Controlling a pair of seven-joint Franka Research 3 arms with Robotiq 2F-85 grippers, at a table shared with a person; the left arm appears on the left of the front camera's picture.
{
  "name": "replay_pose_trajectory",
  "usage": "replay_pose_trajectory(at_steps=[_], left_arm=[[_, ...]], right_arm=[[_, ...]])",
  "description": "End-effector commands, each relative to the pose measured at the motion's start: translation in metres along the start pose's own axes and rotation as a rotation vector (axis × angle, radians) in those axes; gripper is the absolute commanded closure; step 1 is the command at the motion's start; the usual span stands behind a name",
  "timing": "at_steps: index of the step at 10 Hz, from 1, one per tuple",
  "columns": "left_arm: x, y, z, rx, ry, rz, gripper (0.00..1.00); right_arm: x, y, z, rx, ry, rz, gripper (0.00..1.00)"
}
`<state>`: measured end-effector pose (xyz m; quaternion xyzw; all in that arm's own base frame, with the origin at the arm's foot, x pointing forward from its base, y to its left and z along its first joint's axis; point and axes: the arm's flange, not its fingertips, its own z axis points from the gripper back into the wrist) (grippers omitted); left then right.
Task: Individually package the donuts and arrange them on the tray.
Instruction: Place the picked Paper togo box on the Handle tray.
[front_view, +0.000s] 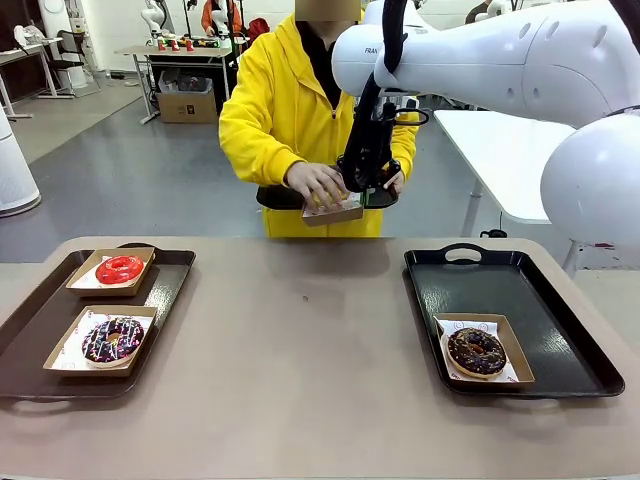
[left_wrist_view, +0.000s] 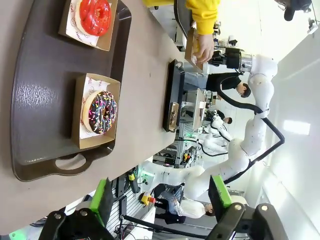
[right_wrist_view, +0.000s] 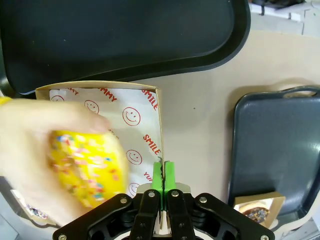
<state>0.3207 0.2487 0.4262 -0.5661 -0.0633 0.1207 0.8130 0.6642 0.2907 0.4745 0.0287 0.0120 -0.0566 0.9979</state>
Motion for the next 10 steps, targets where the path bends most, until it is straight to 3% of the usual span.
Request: replay_pose_trajectory(at_steps=[1, 10], left_arm=[[-0.0031, -0.0023, 0.0024, 0.012, 0.004, -0.008, 0.0], [-0.0031, -0.0023, 0.0024, 0.012, 0.004, -0.008, 0.0]], right_arm=[[-0.0059, -0.0024, -0.0011, 0.002, -0.008, 0.006, 1.0], [-0.0059, -0.0024, -0.0011, 0.002, -0.008, 0.006, 1.0]])
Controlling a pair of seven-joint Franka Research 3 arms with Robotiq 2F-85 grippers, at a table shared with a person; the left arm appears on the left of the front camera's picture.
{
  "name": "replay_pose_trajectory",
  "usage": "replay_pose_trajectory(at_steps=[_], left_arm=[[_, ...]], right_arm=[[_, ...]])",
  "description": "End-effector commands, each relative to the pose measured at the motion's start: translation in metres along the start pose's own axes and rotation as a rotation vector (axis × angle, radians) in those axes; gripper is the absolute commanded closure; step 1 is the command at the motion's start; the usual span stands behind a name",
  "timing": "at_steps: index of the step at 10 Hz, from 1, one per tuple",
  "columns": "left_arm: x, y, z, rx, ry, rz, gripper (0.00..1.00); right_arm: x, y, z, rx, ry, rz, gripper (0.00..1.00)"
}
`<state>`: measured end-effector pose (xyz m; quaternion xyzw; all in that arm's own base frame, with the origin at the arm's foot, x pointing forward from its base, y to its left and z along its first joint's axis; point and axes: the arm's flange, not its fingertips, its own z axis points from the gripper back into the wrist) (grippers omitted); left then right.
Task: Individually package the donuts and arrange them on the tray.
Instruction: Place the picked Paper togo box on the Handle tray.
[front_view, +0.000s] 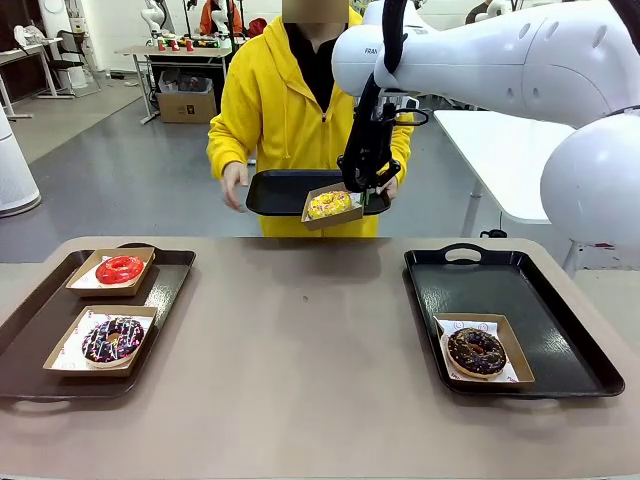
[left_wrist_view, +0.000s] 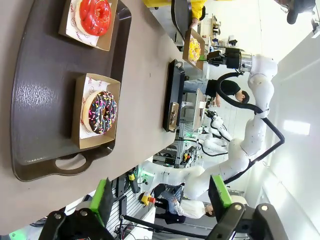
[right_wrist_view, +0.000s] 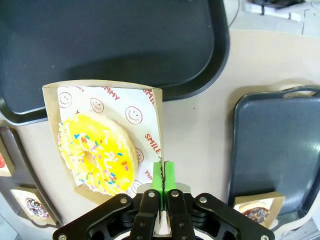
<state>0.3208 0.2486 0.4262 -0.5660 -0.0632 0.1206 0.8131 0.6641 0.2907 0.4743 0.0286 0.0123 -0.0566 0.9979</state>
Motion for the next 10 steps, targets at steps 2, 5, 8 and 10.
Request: replay_pose_trajectory(at_steps=[2, 5, 8, 10], left_arm=[[-0.003, -0.002, 0.003, 0.011, 0.004, -0.007, 0.0], [-0.003, -0.002, 0.003, 0.011, 0.004, -0.007, 0.0], [-0.003, -0.002, 0.003, 0.011, 0.004, -0.007, 0.0], [-0.003, -0.002, 0.003, 0.011, 0.004, -0.007, 0.0]], right_arm=[[-0.015, -0.011, 0.009, -0.014, -0.004, 0.072, 0.99], [-0.064, -0.089, 0.035, -0.082, -0.062, 0.132, 0.99], [-0.071, -0.177, 0.022, -0.042, -0.142, 0.159, 0.99], [-0.06, -0.224, -0.002, 0.072, -0.146, 0.099, 0.99]])
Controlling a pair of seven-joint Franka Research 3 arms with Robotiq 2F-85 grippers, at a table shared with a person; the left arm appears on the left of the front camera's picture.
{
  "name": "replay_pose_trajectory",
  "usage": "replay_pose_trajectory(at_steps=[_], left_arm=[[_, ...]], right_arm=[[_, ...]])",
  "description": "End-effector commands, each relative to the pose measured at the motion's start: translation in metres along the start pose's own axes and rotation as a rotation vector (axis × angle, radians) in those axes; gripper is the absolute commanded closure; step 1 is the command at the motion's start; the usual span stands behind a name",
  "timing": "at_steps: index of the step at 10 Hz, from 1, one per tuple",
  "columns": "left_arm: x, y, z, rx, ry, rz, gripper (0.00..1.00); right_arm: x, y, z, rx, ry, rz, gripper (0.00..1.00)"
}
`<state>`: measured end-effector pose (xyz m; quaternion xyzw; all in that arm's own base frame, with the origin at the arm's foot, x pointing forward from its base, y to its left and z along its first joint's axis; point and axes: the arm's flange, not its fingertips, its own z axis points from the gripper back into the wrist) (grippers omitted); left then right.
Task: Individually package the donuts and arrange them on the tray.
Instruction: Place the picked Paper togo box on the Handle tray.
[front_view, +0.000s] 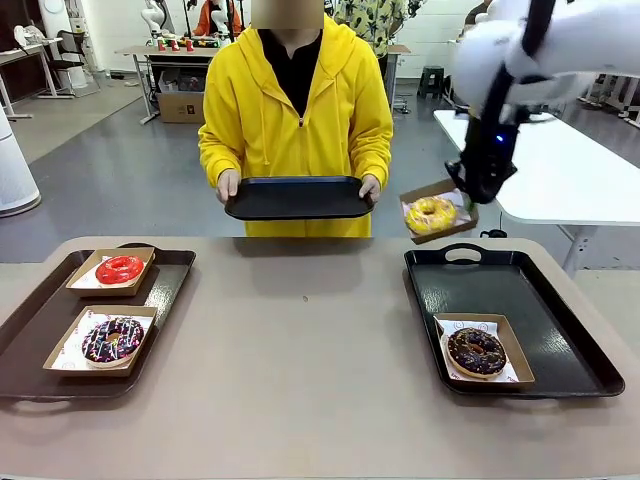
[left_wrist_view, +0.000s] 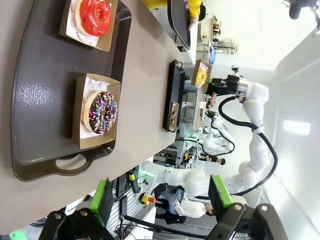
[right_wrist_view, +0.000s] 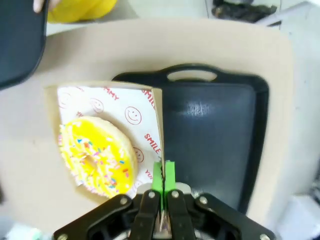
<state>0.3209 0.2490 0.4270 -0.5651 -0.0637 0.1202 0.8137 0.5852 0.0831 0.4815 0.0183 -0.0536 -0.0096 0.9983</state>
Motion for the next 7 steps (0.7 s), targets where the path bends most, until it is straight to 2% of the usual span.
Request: replay_pose_trajectory(at_steps=[1, 4, 7], left_arm=[[-0.003, -0.002, 0.002, 0.009, 0.004, -0.006, 0.0], [-0.003, -0.002, 0.002, 0.009, 0.004, -0.006, 0.0], [-0.003, -0.002, 0.002, 0.009, 0.004, -0.006, 0.0]], right_arm=[[-0.004, -0.024, -0.03, 0.123, -0.018, -0.017, 0.99], [0.006, -0.05, -0.057, 0.148, 0.02, -0.066, 0.99], [0.003, -0.053, -0.062, 0.122, 0.03, -0.081, 0.99]])
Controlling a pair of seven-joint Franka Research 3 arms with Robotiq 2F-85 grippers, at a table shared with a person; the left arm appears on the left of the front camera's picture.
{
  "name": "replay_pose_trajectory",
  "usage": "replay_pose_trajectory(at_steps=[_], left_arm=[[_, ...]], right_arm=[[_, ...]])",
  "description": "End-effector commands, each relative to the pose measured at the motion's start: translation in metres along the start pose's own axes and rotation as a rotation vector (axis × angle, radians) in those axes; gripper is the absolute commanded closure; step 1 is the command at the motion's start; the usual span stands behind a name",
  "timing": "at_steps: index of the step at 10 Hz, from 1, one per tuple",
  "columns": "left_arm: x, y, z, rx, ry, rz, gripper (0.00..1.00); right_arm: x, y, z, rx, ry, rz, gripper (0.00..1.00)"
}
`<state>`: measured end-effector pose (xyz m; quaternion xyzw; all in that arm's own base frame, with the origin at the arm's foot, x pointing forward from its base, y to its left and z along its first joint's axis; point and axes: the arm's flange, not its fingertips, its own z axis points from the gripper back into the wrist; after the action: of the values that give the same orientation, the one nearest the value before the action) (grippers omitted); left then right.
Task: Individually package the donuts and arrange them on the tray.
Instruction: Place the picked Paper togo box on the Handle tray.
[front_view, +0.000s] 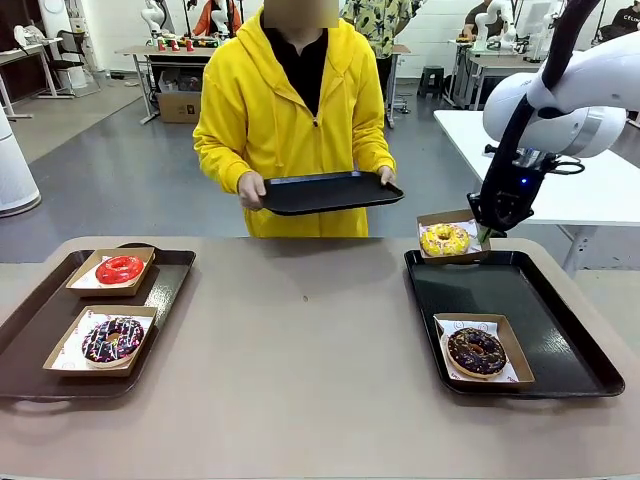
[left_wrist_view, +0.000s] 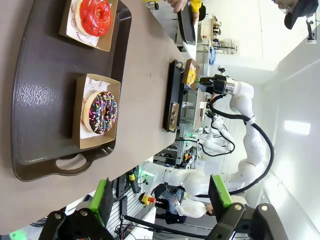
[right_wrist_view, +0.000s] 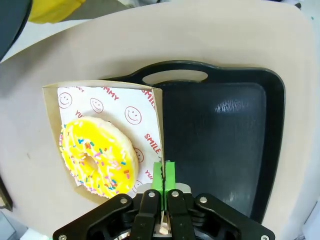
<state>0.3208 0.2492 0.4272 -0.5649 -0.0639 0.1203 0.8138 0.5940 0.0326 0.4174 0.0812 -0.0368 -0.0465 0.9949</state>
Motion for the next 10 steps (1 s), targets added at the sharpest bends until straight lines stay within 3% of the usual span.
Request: replay_pose_trajectory(at_steps=[1, 5, 6, 10], left_arm=[[-0.003, -0.001, 0.002, 0.009, 0.005, -0.006, 0.0], [-0.003, -0.001, 0.002, 0.009, 0.005, -0.006, 0.0], [-0.003, -0.001, 0.002, 0.009, 0.005, -0.006, 0.0], [-0.003, -0.001, 0.002, 0.009, 0.005, -0.006, 0.0]], right_arm=[[0.0, 0.0, 0.001, 0.001, -0.003, 0.0, 0.99], [0.0, 0.0, 0.0, 0.0, 0.0, 0.0, 0.99], [-0.001, -0.001, -0.004, -0.01, 0.025, 0.057, 0.99], [-0.025, -0.033, -0.007, -0.066, 0.043, 0.047, 0.99]])
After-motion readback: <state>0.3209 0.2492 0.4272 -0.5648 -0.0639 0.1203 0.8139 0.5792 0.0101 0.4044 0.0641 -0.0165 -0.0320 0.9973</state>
